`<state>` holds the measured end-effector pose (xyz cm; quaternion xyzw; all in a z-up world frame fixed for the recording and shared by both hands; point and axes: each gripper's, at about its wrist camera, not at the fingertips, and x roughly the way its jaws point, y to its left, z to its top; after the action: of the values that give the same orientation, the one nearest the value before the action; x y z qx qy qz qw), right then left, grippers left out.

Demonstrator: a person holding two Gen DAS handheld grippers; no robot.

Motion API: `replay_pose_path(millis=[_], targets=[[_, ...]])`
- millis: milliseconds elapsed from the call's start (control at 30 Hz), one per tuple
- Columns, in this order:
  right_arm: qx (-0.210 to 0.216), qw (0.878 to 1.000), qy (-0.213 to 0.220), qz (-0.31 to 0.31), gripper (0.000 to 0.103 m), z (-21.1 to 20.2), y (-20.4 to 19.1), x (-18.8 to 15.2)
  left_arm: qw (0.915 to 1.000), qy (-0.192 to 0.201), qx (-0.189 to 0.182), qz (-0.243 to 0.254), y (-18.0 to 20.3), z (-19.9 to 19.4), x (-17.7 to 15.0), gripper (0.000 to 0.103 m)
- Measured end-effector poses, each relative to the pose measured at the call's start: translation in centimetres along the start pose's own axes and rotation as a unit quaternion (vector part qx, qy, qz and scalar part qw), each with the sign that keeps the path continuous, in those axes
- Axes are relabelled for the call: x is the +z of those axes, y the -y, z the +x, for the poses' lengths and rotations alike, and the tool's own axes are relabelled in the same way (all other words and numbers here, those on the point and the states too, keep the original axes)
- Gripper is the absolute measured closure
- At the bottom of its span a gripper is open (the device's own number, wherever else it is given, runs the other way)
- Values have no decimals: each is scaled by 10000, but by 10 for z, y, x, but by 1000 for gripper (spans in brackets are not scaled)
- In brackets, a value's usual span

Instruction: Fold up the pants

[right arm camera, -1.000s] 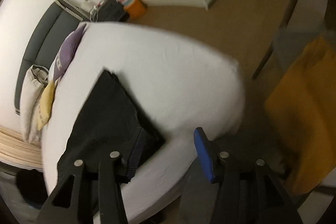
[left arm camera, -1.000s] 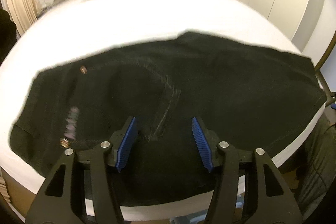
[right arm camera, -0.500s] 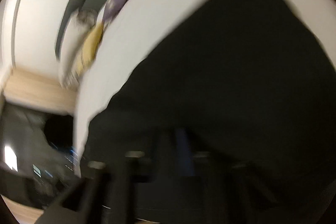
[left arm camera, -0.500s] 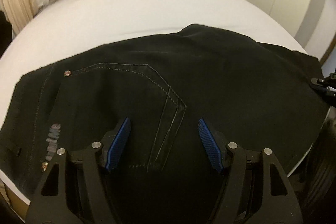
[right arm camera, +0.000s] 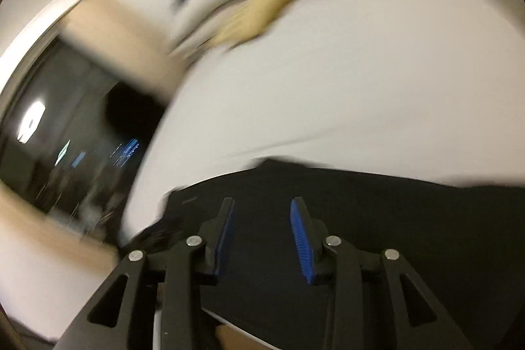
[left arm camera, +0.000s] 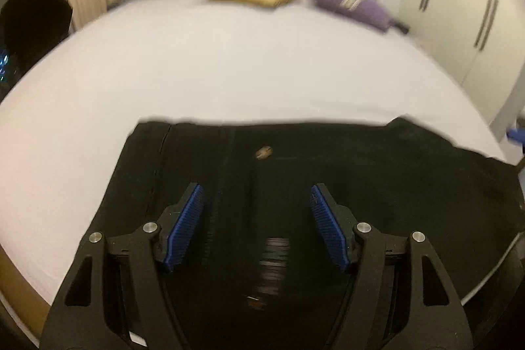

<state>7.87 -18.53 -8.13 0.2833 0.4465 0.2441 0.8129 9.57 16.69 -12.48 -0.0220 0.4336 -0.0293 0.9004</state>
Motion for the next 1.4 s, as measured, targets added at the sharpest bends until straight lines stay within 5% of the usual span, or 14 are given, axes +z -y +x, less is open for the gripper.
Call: replay_pose_path(millis=[100, 233, 300, 533, 767, 800, 833, 867, 1067, 1167, 1233, 1300, 1367, 1400], targets=[[708, 9938, -857, -95, 66, 110, -34, 22, 9997, -208, 1, -127, -13, 17, -4, 37], [386, 9880, -1457, 336, 68, 199, -10, 28, 9999, -159, -22, -32, -19, 22, -9, 37], [253, 9872, -1324, 857, 102, 209, 31, 30, 9999, -80, -79, -12, -23, 25, -10, 37], [-678, 9839, -31, 1651, 90, 121, 95, 33, 9999, 95, 4, 59, -15, 33, -7, 36], [906, 9898, -479, 991, 54, 98, 28, -61, 9998, 116, 162, 71, 7, 6, -15, 35], [755, 9893, -576, 1106, 59, 101, 39, -75, 9997, -52, 234, 107, 8, 18, -22, 35], [724, 9861, -497, 1410, 97, 95, 62, -95, 9997, 68, 217, 74, 7, 19, -25, 35], [702, 9835, -392, 1618, 103, 82, 83, -97, 9997, 106, 203, 40, 7, 19, -25, 35], [-133, 9682, 716, 2393, 103, -59, 166, -139, 9989, 458, 126, 40, 31, -19, -10, 35], [-317, 9600, 1284, 2467, 85, -120, 176, -151, 9980, 521, -203, 308, 70, -30, -13, 35], [82, 9649, 1434, 2200, 49, -138, 167, -152, 9972, 357, -322, 567, 101, -22, -22, 35], [252, 9717, 1191, 2026, 36, -128, 164, -157, 9968, 86, -426, 676, 129, -8, -34, 35], [-2, 9690, 979, 2269, 51, -113, 185, -163, 9956, -91, -346, 867, 151, 8, -46, 35], [126, 9592, 1056, 2620, 84, -112, 203, -172, 9945, -47, -187, 1031, 158, 13, -51, 34]])
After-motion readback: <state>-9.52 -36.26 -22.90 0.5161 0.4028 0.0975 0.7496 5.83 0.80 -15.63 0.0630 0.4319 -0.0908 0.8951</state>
